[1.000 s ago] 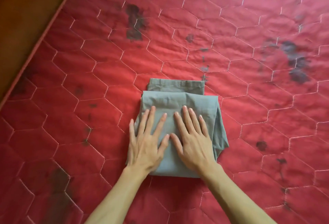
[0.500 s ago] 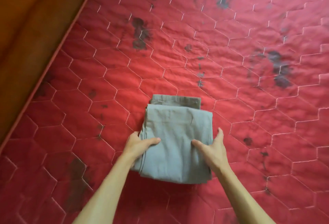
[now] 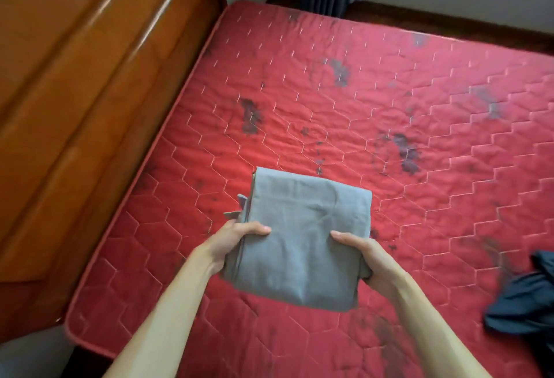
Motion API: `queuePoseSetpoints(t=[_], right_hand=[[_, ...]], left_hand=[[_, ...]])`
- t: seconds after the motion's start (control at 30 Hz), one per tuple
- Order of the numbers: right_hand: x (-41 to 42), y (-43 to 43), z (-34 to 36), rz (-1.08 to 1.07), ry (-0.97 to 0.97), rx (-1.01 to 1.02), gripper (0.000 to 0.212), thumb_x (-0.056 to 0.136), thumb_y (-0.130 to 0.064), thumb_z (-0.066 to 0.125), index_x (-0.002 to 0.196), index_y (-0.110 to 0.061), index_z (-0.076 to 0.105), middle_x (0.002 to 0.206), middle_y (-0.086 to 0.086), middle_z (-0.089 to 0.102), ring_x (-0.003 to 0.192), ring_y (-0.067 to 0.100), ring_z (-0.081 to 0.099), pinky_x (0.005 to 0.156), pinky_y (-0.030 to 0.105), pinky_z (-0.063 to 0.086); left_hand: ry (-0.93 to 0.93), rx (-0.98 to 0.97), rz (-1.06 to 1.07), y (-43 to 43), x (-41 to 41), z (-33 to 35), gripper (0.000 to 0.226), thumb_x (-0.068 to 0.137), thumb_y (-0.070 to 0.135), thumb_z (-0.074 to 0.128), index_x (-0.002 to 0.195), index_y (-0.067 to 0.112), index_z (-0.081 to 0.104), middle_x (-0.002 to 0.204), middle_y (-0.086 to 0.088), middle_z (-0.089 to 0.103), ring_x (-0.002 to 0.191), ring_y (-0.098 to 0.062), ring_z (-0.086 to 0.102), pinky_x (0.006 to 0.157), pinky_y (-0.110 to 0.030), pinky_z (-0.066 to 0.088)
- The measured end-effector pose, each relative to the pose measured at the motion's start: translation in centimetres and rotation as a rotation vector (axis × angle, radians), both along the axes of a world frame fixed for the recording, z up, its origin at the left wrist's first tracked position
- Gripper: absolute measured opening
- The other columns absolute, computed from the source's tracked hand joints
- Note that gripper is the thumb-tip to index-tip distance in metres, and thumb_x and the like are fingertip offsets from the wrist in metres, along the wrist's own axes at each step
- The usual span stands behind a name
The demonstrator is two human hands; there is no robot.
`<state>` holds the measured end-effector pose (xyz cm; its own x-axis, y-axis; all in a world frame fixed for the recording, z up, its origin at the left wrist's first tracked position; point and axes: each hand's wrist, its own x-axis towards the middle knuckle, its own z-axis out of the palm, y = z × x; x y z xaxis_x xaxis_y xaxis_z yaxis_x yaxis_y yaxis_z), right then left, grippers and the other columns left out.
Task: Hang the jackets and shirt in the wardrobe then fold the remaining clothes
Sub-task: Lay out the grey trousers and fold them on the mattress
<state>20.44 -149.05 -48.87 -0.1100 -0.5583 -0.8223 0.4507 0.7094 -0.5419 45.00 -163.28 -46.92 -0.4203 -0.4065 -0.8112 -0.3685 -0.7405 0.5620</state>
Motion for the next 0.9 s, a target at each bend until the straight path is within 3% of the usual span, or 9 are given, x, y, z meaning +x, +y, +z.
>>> queuePoseSetpoints(t=[0.07,0.17,0.23,0.3,0.4,0.5,0.57,0.73,0.9], right_hand=[[0.1,0.1,4.0,-0.03,0.0,-0.063,0.045,0.075,-0.031,0.08,0.113,-0.009,0.073,0.107,0.014,0.075,0.082,0.023,0.074,0.055,0.023,0.054],[0.5,0.7,9.6,-0.065,-0.029,-0.148,0.039,0.081,-0.034,0.074,0.113,-0.012,0.072,0.111,0.014,0.074,0.096,0.028,0.073,0.086,0.039,0.057],[0.7,1.2,13.0,-0.096,-0.052,-0.199,0.031,0.089,-0.031,0.065,0.111,-0.011,0.071,0.105,0.012,0.076,0.086,0.024,0.075,0.072,0.032,0.059],[0.8,1.7,16.1,-0.106,-0.081,-0.232,0.034,0.085,-0.032,0.069,0.11,-0.009,0.071,0.099,0.013,0.076,0.075,0.022,0.075,0.057,0.026,0.056],[1.1,2.4,20.5,-0.057,-0.075,-0.291,0.055,0.067,-0.039,0.081,0.113,-0.01,0.072,0.11,0.016,0.074,0.088,0.028,0.074,0.067,0.032,0.058],[1.6,2.9,24.8,-0.032,-0.012,-0.402,0.05,0.072,-0.034,0.081,0.115,-0.011,0.07,0.11,0.014,0.074,0.093,0.028,0.074,0.074,0.035,0.059],[2.0,3.2,27.6,-0.039,0.082,-0.51,0.061,0.068,-0.036,0.084,0.121,-0.012,0.066,0.11,0.012,0.075,0.098,0.029,0.073,0.079,0.039,0.059],[1.8,5.6,33.1,-0.039,0.221,-0.813,0.065,0.072,-0.022,0.083,0.131,-0.031,0.055,0.121,0.003,0.069,0.105,0.024,0.07,0.078,0.038,0.058],[2.3,8.0,37.9,0.063,0.27,-1.041,0.084,0.074,-0.007,0.08,0.141,-0.042,0.046,0.13,-0.004,0.065,0.112,0.019,0.067,0.084,0.039,0.059]], left_hand=[[0.054,-0.013,-0.048,0.3,0.5,4.4,0.05,0.063,0.02,0.08,0.109,0.001,0.074,0.105,-0.021,0.073,0.084,-0.03,0.072,0.077,-0.037,0.059],[0.127,-0.134,-0.118,0.9,1.2,10.6,0.059,0.058,0.02,0.082,0.113,0.004,0.072,0.113,-0.022,0.07,0.093,-0.033,0.07,0.086,-0.042,0.054],[0.177,-0.23,-0.153,1.4,1.5,14.9,0.063,0.06,0.017,0.081,0.121,0.007,0.067,0.122,-0.024,0.067,0.109,-0.041,0.065,0.097,-0.05,0.049],[0.203,-0.294,-0.187,2.0,1.7,19.2,0.065,0.062,0.015,0.081,0.125,0.008,0.063,0.126,-0.026,0.064,0.116,-0.046,0.06,0.101,-0.055,0.046],[0.229,-0.37,-0.186,3.3,2.0,25.2,0.065,0.063,0.012,0.08,0.125,0.011,0.063,0.124,-0.024,0.065,0.114,-0.041,0.063,0.098,-0.052,0.05],[0.293,-0.397,-0.089,5.5,1.8,30.2,0.038,0.076,0.012,0.073,0.114,0.017,0.072,0.117,-0.017,0.071,0.102,-0.033,0.07,0.09,-0.045,0.056],[0.326,-0.423,0.019,7.5,1.8,32.8,0.028,0.085,0.011,0.067,0.112,0.015,0.071,0.109,-0.015,0.074,0.093,-0.028,0.072,0.083,-0.042,0.059],[0.295,-0.528,0.233,11.8,2.9,36.3,0.047,0.074,0.008,0.075,0.119,0.011,0.065,0.101,-0.012,0.076,0.084,-0.025,0.074,0.068,-0.036,0.06],[0.282,-0.586,0.417,16.0,4.1,39.9,0.042,0.064,0.005,0.078,0.105,0.012,0.071,0.102,-0.019,0.075,0.079,-0.029,0.073,0.076,-0.04,0.06]])
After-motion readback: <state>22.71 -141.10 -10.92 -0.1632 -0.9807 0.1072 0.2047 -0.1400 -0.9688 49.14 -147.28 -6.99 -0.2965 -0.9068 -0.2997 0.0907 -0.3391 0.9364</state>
